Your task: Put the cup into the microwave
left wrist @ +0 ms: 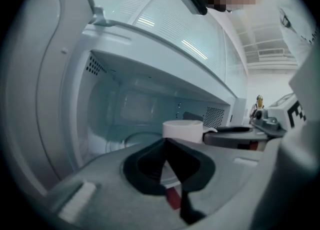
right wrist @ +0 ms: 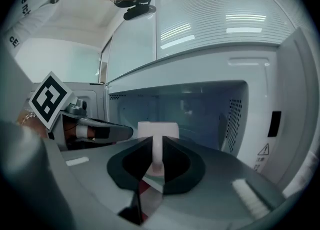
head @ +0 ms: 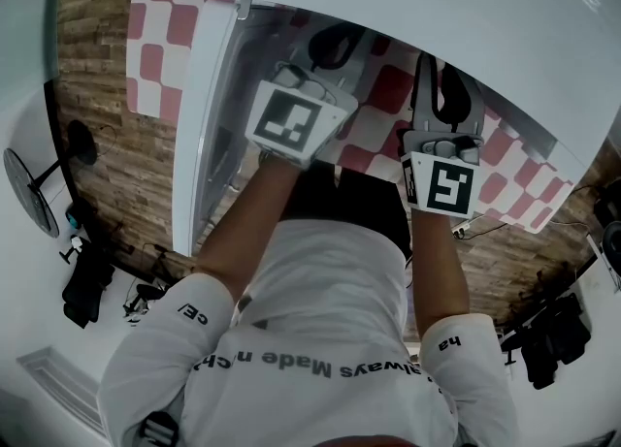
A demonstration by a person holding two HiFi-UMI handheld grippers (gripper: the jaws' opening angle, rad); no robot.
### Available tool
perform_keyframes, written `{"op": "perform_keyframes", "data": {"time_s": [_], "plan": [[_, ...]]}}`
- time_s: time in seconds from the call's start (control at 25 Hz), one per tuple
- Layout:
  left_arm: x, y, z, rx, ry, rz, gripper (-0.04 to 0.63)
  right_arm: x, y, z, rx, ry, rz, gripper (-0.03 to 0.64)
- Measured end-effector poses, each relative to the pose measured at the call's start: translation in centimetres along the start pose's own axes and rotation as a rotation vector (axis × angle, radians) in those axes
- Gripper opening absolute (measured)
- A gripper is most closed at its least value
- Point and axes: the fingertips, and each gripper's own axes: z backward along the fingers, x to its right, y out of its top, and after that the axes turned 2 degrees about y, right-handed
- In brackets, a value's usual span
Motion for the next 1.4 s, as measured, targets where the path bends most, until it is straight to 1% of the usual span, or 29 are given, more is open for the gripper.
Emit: {"op": "perform_keyframes", "data": {"time_s": [0.44, 0.72, 1.04, 1.4], "plan": [[0.2, -0.5, -1.4, -0.012, -0.006, -0.010, 0.005, 1.1, -0.2, -1.3, 0.010, 0.004, 0.002, 0.038], [0.2, -0.4, -2.3, -0.010, -0.001, -0.010, 0.005, 1.4, -0.6, -2.8, 0.028, 0.019, 0.027, 0.041], [0.4, -0.5, -2.6, -0.024, 0.008, -0.010, 0.005, 1.6, -1.4, -3.8, 0.015, 0.038, 0.048, 0.040], [0.6, -0.7, -2.2, -0.048, 0.007, -0.034, 0.005, 1.5, -1.9, -3.8, -0.008, 0.044, 0.052, 0.043]]}}
